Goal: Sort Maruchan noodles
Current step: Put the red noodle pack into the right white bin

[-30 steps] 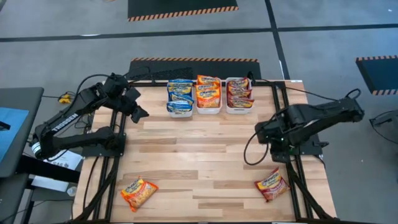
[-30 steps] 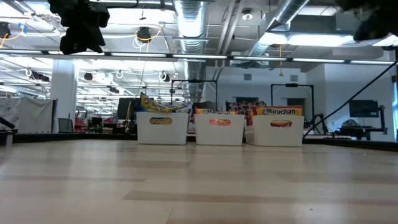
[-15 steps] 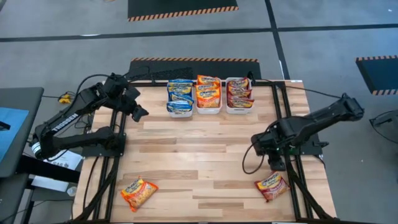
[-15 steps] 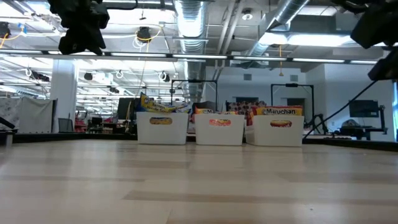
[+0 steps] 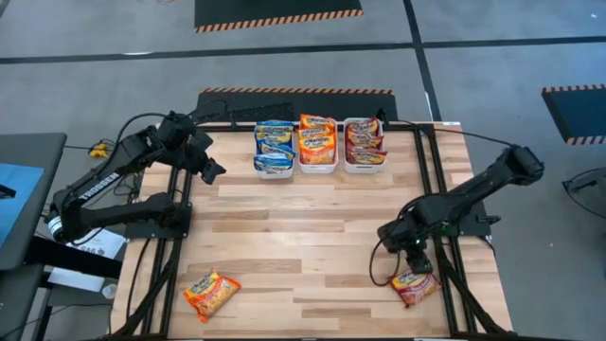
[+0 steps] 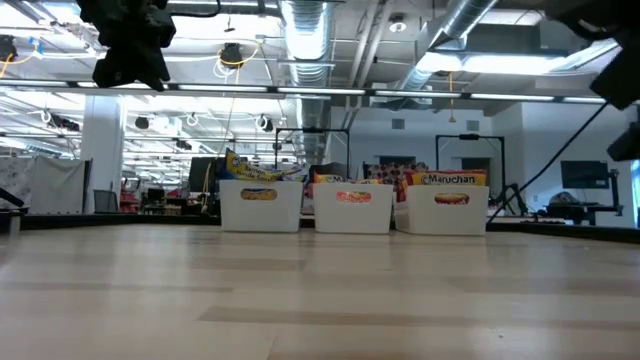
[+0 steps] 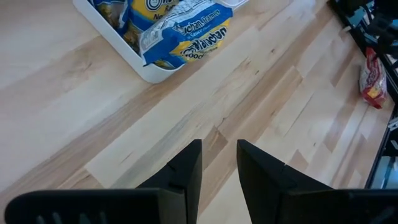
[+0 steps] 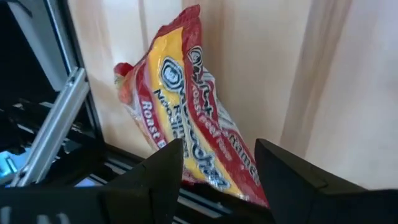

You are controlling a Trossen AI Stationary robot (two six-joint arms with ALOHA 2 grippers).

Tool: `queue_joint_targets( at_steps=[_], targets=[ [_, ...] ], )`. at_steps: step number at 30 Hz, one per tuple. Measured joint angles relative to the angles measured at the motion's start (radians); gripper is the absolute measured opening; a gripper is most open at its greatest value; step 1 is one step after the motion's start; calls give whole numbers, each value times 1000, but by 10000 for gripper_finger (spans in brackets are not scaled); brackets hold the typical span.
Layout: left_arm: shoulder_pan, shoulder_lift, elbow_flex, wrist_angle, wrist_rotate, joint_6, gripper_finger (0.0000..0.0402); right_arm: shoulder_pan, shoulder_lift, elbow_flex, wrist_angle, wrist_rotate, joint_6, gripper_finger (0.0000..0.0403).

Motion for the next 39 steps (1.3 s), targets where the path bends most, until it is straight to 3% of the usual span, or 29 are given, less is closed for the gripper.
queue_joint_targets(
  at_steps=[18,34,39],
  targets=[
    [0,0,0,0,-48,0,87,91,315,2,87,-65,-5,215],
    [0,0,0,0,-69,18,87,91,377,29,56,-104,10,29],
    [0,0,0,0,-69,18,87,91,379,97,-2,-55,7,10]
  ],
)
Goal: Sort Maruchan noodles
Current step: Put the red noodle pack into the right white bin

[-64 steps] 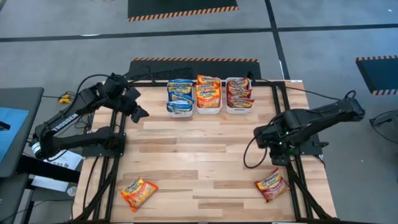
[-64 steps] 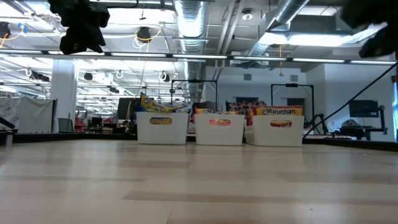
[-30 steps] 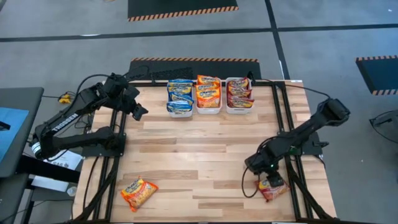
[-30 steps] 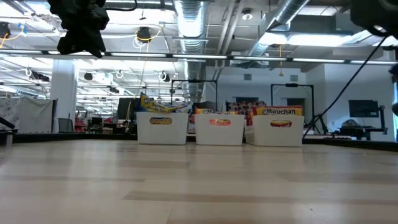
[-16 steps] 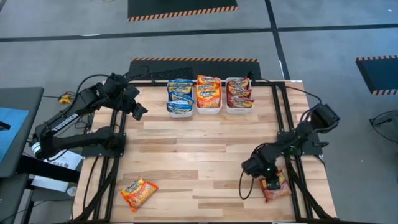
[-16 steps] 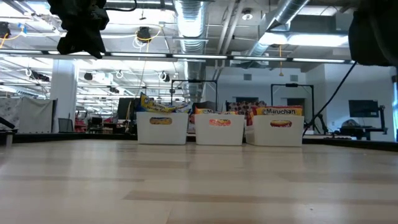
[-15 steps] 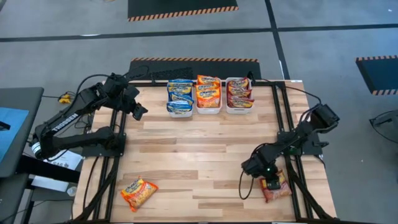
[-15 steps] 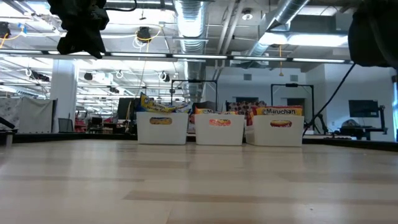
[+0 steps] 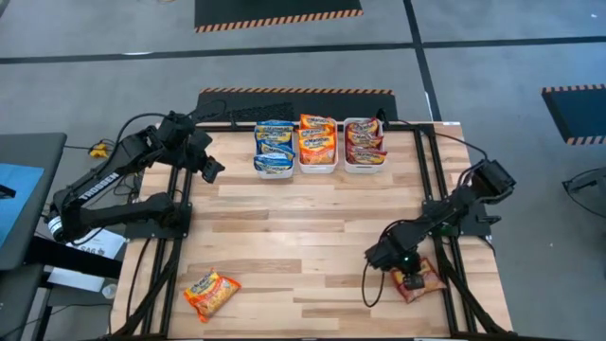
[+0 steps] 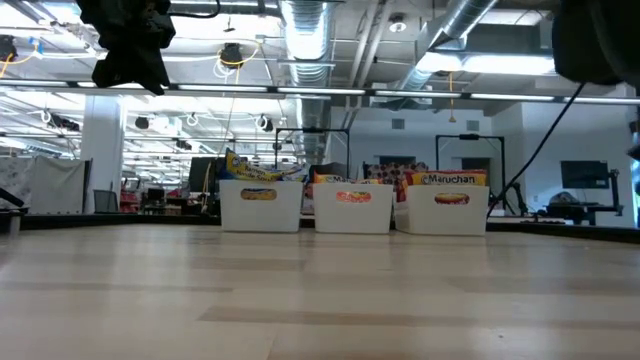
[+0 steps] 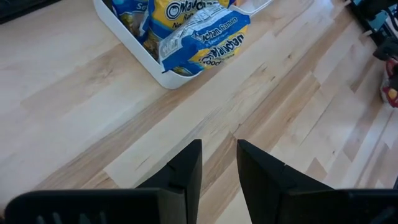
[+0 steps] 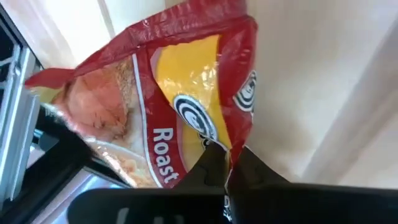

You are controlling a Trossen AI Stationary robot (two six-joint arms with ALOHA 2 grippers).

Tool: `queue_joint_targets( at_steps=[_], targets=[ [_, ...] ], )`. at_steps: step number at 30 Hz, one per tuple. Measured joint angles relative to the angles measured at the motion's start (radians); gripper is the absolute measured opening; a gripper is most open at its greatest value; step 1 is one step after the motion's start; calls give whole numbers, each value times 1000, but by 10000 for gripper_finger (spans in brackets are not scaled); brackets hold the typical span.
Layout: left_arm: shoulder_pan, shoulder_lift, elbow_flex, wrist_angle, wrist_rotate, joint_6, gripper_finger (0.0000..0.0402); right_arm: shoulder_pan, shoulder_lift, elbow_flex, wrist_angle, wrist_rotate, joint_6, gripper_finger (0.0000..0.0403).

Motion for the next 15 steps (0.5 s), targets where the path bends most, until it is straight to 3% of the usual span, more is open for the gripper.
queue_joint_targets(
  at_steps=[8,15],
  targets=[
    [0,0,0,0,0,-2,87,-31,0,121,-164,219,-8,9],
    [0,0,0,0,0,-17,87,-157,0,241,-317,456,-47,9]
  ],
)
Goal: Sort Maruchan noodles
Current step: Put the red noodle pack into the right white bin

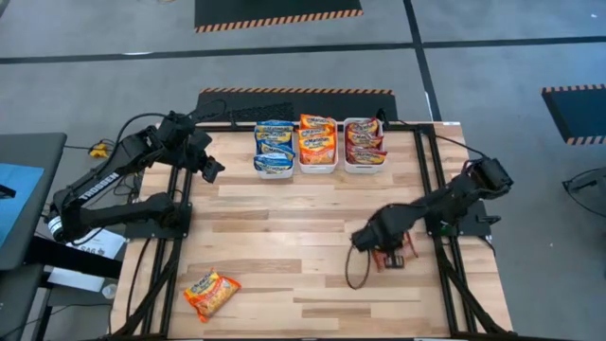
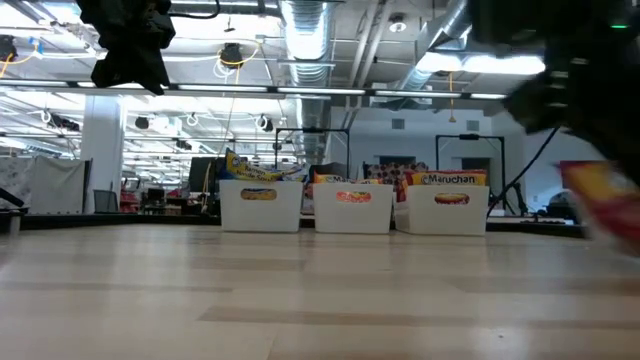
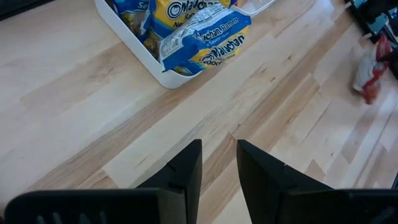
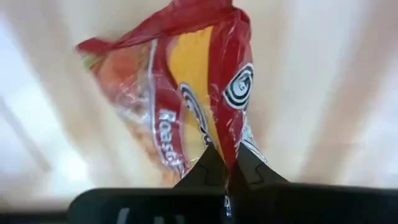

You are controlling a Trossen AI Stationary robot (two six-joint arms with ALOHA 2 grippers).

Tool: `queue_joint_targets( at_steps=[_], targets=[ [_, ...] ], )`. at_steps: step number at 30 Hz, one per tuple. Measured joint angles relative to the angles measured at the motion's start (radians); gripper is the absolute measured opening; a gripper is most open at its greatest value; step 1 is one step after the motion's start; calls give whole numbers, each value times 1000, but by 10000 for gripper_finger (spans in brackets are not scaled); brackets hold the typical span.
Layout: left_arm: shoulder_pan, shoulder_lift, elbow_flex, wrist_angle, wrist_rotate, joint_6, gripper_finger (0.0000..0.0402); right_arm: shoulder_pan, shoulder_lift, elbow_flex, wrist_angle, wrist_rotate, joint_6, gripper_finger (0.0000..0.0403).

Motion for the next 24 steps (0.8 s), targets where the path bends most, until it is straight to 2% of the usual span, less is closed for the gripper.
queue_joint_targets(
  at_steps=[7,15,20,24],
  targets=[
    [0,0,0,0,0,8,87,-202,0,185,-70,205,-112,8],
    [0,0,0,0,-6,20,87,-447,-1,428,-106,350,-273,8],
    [0,0,0,25,-71,21,87,-617,-1,591,-117,462,-352,9],
    [0,0,0,80,-121,23,87,-766,-3,676,-71,478,-352,9]
  ],
)
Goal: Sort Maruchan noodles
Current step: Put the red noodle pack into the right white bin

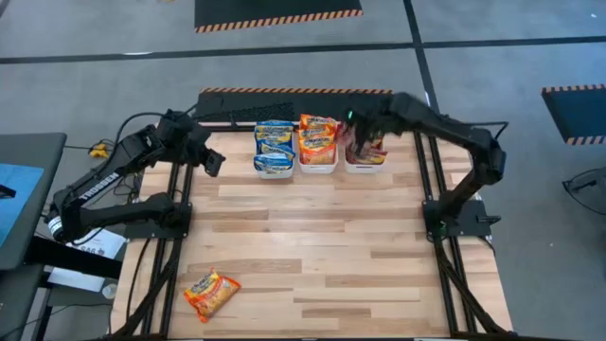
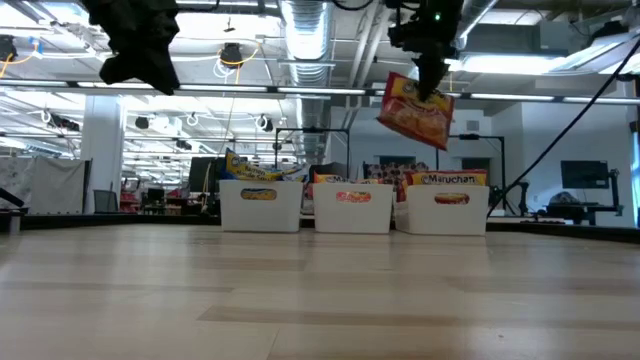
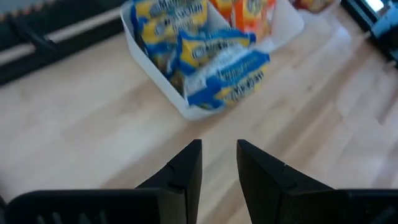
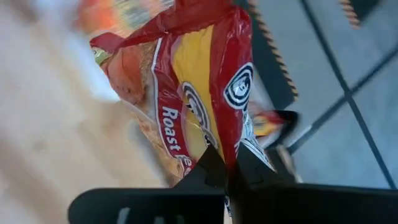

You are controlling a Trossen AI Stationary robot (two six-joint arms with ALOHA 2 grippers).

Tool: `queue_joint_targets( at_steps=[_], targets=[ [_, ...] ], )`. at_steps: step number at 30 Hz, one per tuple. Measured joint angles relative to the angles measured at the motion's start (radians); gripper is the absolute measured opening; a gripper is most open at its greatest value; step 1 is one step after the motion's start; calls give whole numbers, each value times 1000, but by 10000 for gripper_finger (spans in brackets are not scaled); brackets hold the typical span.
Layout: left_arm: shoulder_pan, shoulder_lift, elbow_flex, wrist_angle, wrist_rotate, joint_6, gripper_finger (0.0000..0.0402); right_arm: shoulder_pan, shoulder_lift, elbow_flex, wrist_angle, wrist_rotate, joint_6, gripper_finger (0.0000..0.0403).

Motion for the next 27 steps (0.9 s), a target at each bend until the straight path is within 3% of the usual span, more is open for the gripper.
queue_joint_targets(
  at_steps=[8,17,23,27],
  targets=[
    [0,0,0,141,-87,50,87,-154,23,13,53,22,39,9],
    [0,0,0,205,-93,154,87,-129,144,12,-12,69,158,9],
    [0,0,0,205,-93,176,87,-101,212,12,-132,178,272,9],
    [0,0,0,205,-93,215,87,-104,248,12,-134,169,277,9]
  ],
)
